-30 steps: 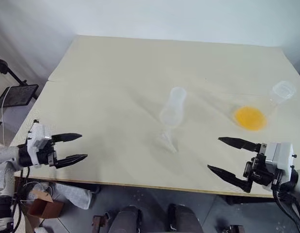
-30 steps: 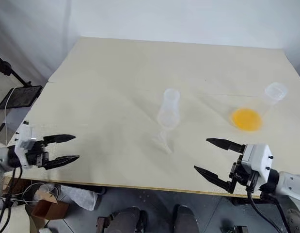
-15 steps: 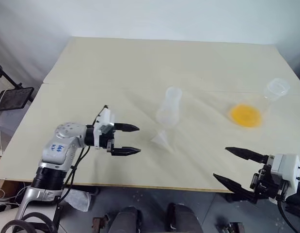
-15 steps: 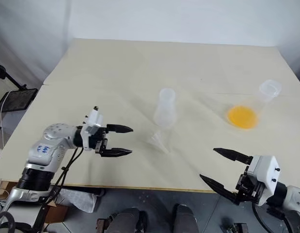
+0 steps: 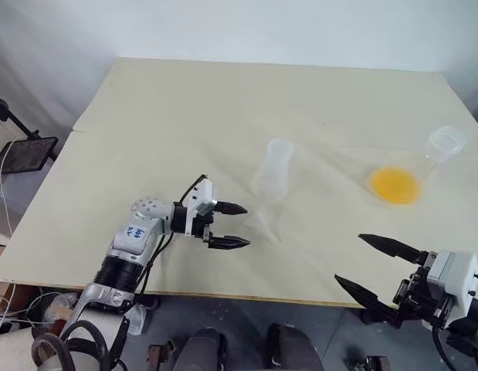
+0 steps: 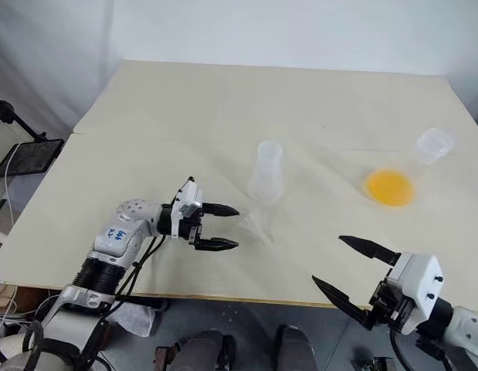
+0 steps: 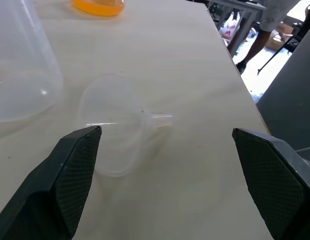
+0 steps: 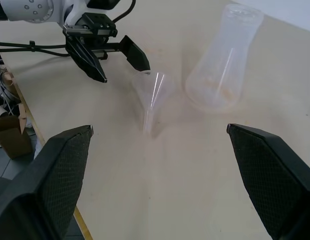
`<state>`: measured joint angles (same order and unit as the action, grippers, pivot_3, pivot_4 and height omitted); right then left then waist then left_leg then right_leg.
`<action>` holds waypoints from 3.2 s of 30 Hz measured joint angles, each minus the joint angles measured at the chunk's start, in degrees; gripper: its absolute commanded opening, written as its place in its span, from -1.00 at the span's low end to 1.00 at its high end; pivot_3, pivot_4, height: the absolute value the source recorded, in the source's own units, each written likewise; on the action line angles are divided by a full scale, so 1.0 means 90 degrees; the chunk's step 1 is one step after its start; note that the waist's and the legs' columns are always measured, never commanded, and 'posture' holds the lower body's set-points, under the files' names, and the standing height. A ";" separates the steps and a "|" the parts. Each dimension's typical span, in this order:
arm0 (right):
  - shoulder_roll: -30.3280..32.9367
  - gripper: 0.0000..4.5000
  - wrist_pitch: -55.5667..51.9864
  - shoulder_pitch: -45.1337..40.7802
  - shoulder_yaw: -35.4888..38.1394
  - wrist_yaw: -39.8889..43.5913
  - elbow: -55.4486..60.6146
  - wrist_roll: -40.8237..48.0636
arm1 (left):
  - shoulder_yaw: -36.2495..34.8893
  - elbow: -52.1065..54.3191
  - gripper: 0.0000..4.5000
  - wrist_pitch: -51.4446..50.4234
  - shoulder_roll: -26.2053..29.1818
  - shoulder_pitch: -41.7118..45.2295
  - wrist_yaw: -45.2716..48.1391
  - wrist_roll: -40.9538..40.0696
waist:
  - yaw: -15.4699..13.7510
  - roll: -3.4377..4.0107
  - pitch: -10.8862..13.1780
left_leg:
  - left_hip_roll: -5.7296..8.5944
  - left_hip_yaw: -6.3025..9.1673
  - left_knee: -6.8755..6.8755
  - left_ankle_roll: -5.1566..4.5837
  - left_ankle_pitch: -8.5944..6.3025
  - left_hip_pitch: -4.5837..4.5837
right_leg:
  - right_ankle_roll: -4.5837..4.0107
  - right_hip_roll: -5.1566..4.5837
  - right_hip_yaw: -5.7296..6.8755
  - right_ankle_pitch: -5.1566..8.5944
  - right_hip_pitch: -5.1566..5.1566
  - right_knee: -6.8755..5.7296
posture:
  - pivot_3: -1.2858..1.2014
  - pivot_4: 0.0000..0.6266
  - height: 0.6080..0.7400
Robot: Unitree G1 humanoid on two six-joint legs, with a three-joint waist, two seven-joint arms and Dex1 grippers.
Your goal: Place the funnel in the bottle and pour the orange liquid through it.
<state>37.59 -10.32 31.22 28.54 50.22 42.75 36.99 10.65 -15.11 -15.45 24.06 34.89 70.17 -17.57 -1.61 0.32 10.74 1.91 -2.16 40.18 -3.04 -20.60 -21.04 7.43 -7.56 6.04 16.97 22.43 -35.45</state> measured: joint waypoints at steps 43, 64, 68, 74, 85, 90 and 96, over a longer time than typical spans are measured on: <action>-0.1798 1.00 0.0473 0.0397 -0.0109 -0.1374 0.0465 -0.0211 | -0.0655 -0.3370 -0.99 0.1885 0.0228 0.3478 0.1303 0.0359 | -0.0166 -0.0002 0.0001 | 0.0022 0.0007 0.0002 -0.0012 0.0004 -0.0018 | 0.0010 -0.0004 0.0003 -0.0005 0.0005 0.0004 | 0.03 -0.52 1.00; -0.2380 1.00 0.1029 0.0386 -0.0261 -0.1891 0.0254 -0.0217 | -0.0012 -0.5966 -0.99 0.4720 -0.0670 0.5505 0.0126 0.2480 | -0.0108 -0.0006 0.0003 | 0.0016 -0.0022 -0.0011 -0.0018 0.0006 -0.0019 | 0.0013 0.0000 0.0002 -0.0006 0.0019 0.0006 | 0.03 -0.52 1.00; -0.2380 1.00 0.1033 0.0347 -0.0368 -0.1925 0.0252 -0.0284 | 0.0068 -0.6114 -0.99 0.4879 -0.0686 0.5592 0.0128 0.2705 | -0.0115 -0.0006 0.0003 | 0.0017 -0.0022 -0.0011 -0.0021 0.0005 -0.0019 | 0.0013 -0.0001 0.0002 -0.0006 0.0019 0.0006 | 0.03 -0.52 1.00; -0.2378 1.00 0.1033 0.0195 -0.0432 -0.1950 0.0227 -0.0344 | 0.0099 -0.6172 -0.57 0.4925 -0.0923 0.5687 0.0193 0.2851 | -0.0148 -0.0006 0.0003 | 0.0020 -0.0021 -0.0009 -0.0024 0.0005 -0.0020 | 0.0013 -0.0003 0.0002 -0.0006 0.0018 0.0007 | 0.03 -0.52 1.00; -0.2378 1.00 0.1036 0.0168 -0.0581 -0.1950 0.0169 -0.0431 | -0.0451 -0.6213 0.94 0.4308 -0.1066 0.5685 0.0742 0.2433 | -0.0077 -0.0006 0.0004 | 0.0016 -0.0021 -0.0010 -0.0025 0.0005 -0.0020 | 0.0013 -0.0001 0.0004 -0.0006 0.0020 0.0006 | 0.03 -0.52 1.00; -0.2378 1.00 0.1145 0.0164 -0.0577 -0.1956 0.0103 -0.0445 | -0.1179 -0.6180 0.97 0.3587 -0.0780 0.5396 0.1552 0.1698 | 0.0009 -0.0005 0.0003 | 0.0013 -0.0018 -0.0010 -0.0024 0.0005 -0.0016 | 0.0013 0.0000 0.0004 -0.0006 0.0020 0.0000 | 0.03 -0.52 1.00; -0.2512 1.00 0.1465 0.0281 -0.0099 -0.2112 -0.0083 -0.0425 | -0.1956 -0.5813 0.97 0.2797 -0.0116 0.4325 0.1758 0.0882 | 0.0049 -0.0004 0.0002 | 0.0009 -0.0012 -0.0012 -0.0022 0.0005 -0.0014 | 0.0013 0.0000 0.0003 -0.0006 0.0025 -0.0012 | 0.03 -0.52 1.00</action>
<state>14.98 2.87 33.76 27.66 31.21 42.00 33.16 -6.96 -67.42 9.72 23.02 73.82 86.00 -9.64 -1.16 0.28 10.76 1.99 -2.27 40.07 -3.24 -20.55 -21.16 7.54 -7.56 6.07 16.92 22.66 -35.56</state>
